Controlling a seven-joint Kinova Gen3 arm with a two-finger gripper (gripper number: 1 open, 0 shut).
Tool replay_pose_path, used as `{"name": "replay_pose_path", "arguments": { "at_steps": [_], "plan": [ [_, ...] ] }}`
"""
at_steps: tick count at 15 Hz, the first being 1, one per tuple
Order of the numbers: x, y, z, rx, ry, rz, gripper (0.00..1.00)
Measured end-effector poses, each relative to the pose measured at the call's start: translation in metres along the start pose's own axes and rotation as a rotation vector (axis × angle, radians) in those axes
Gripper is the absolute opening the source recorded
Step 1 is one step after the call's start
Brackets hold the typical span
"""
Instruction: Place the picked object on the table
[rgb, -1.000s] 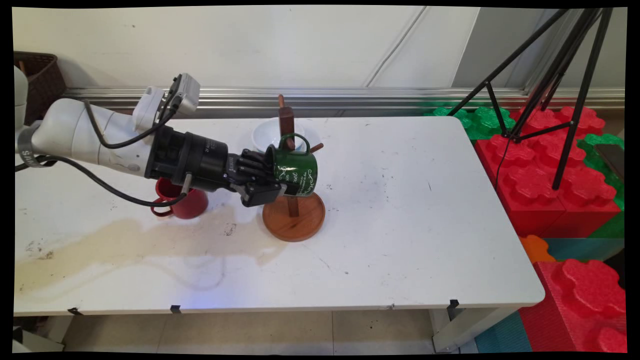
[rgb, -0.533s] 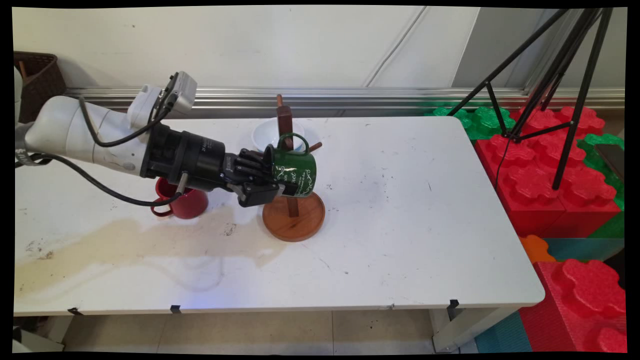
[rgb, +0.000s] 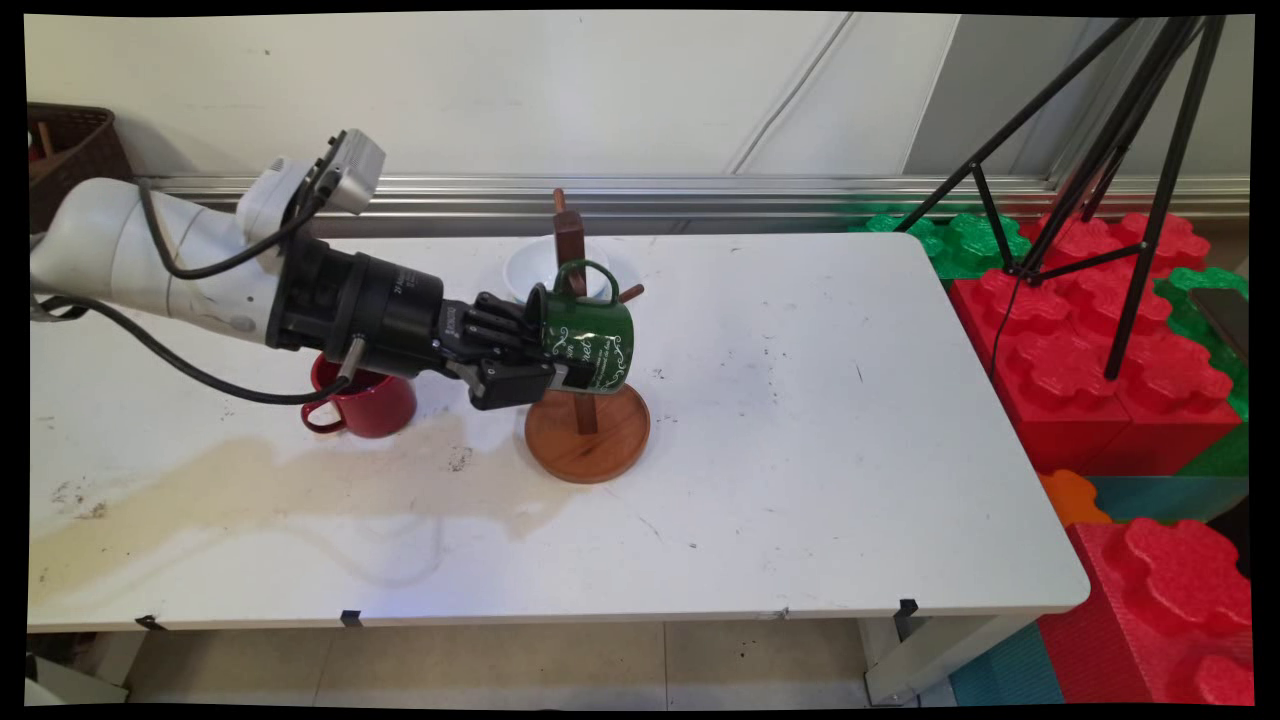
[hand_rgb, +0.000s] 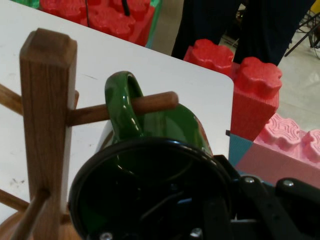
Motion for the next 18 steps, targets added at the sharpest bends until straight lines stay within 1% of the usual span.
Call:
{"name": "replay_pose_path", "arguments": {
  "at_steps": [13, 18],
  "plan": [
    [0.011, 0.02, -0.006, -0.064, 0.009, -0.004, 0.0],
    [0.012, 0.028, -0.011, -0.089, -0.006, -0.006, 0.0]
  ]
}}
